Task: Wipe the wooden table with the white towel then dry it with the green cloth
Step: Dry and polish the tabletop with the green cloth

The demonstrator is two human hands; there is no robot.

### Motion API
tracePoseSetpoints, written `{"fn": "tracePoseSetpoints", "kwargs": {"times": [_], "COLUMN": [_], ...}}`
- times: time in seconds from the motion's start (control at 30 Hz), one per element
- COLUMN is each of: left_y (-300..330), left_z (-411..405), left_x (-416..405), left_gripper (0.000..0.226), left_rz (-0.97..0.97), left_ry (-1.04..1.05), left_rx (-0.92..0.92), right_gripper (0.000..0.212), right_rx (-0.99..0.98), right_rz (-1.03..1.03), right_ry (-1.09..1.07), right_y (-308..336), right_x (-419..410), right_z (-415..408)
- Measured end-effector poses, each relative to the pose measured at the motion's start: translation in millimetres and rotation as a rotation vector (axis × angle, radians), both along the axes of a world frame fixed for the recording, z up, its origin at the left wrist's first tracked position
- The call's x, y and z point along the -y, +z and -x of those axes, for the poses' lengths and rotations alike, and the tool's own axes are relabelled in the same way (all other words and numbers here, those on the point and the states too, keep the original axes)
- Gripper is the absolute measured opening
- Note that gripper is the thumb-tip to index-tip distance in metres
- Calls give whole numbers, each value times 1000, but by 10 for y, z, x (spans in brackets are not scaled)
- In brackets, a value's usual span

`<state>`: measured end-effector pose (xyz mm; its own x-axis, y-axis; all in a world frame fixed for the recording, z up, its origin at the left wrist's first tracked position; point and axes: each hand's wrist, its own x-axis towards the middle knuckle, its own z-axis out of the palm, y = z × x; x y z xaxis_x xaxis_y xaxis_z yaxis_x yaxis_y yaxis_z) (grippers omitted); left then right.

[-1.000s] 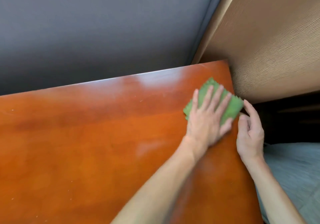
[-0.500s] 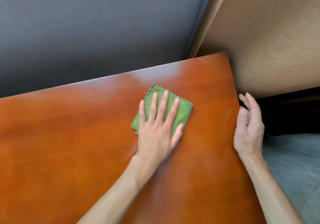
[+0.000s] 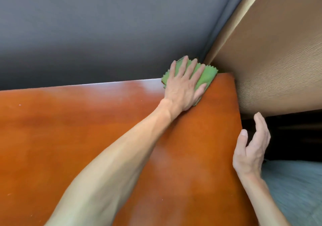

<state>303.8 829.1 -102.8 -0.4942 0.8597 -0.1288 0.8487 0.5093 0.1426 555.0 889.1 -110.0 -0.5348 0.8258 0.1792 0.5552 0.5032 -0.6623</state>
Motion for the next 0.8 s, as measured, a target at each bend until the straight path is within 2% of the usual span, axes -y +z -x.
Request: {"fn": "tracePoseSetpoints", "kwargs": {"times": [0.07, 0.17, 0.3, 0.4, 0.5, 0.63, 0.73, 0.8], "left_y": [-32, -71, -83, -72, -102, -100, -57, -32], "left_z": [-34, -568, -1148, -1121, -763, 251, 1001, 1214], "left_x": [298, 884, 1435, 1707, 2109, 2625, 3136, 3509], "left_gripper": [64, 66, 68, 67, 67, 63, 65, 66], "left_rz": [-42, -58, -24, -7, -27, -75, -21, 29], "left_ry": [7, -66, 54, 76, 58, 251, 372, 405], "left_rx": [-10, -10, 1, -31, -5, -31, -20, -15], "right_gripper": [50, 51, 52, 52, 53, 55, 55, 55], "right_rx": [18, 77, 196, 219, 200, 217, 271, 292], "right_rz": [-5, 18, 38, 21, 53, 51, 45, 28], "right_ry": [20, 116, 294, 417, 446, 468, 470, 477], "right_y": [36, 79, 57, 26, 44, 73, 76, 66], "right_x": [87, 269, 638, 981, 1329, 1762, 2086, 2307], "right_z": [30, 152, 460, 710, 930, 1150, 1288, 1390]}}
